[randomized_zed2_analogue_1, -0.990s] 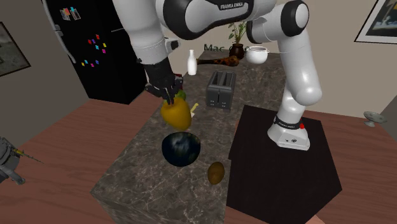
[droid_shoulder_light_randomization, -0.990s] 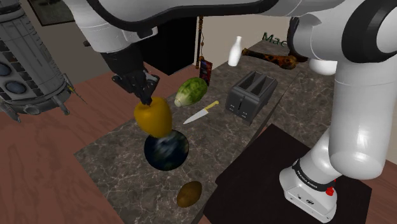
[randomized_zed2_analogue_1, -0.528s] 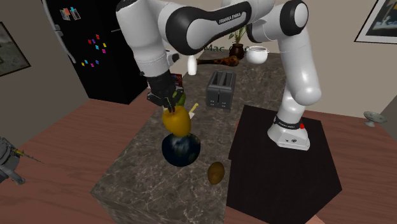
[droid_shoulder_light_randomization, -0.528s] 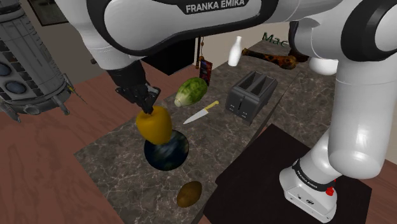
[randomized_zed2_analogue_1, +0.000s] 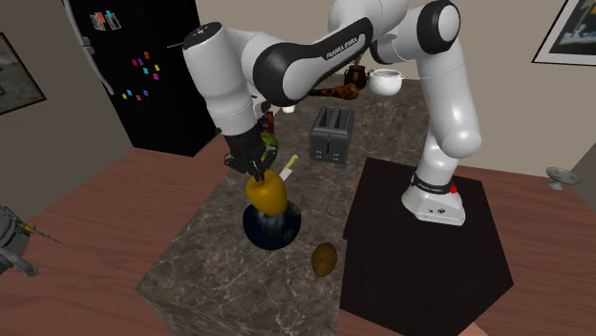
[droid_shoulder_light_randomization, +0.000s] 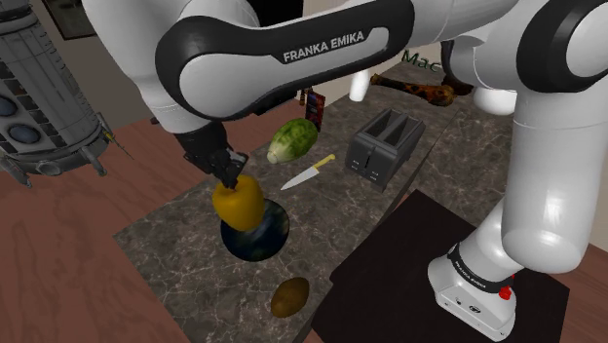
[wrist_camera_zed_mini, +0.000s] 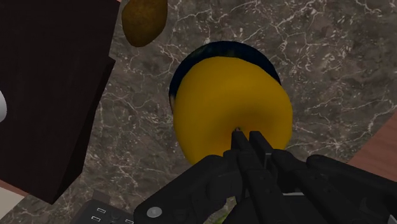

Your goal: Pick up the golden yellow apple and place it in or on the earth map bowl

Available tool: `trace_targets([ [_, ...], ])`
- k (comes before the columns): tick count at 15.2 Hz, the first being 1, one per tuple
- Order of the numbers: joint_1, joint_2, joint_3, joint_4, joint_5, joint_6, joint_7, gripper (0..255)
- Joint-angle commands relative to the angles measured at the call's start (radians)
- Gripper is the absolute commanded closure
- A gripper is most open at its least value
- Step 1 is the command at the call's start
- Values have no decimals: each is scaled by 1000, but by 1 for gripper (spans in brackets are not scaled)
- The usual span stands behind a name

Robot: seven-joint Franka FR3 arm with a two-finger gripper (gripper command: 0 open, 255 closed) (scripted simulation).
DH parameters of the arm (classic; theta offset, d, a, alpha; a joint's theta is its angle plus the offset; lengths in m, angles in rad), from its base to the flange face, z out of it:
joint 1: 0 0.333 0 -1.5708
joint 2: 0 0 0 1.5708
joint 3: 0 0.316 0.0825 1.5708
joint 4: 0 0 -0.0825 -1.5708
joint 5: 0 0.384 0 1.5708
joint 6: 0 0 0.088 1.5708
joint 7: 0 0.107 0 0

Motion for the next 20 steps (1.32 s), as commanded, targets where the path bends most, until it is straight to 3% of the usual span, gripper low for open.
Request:
trace_targets([
  [1, -1, 8, -4, -17, -6, 23, 5, 255],
  [8, -7, 29, -14, -80, -24, 97, 23, 255],
  [15, -6, 29, -14, -80, -24, 97, 23, 255],
  [16, -7, 29, -14, -80, -24, 97, 23, 0],
  [20, -7, 29, -14, -80, -24, 97, 23, 0],
])
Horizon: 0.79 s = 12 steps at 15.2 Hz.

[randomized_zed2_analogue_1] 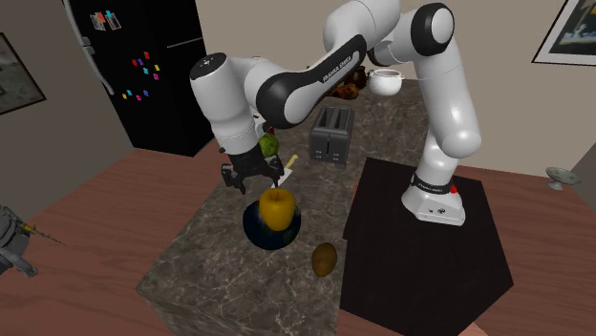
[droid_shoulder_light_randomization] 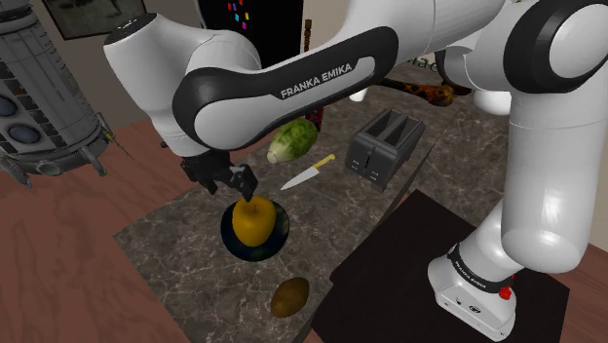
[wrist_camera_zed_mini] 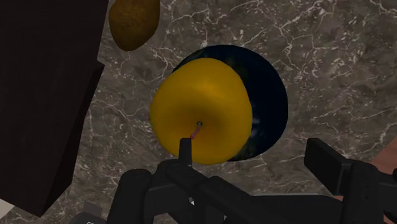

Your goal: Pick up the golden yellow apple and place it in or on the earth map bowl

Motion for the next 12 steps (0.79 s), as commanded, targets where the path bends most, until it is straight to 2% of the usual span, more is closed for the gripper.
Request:
trace_targets([
  [1, 0, 0, 0, 0, 0, 0, 0, 0],
  [5, 47, 10, 2, 147, 5, -129, -15, 0],
  [12, 47, 10, 2, 147, 5, -129, -15, 0],
])
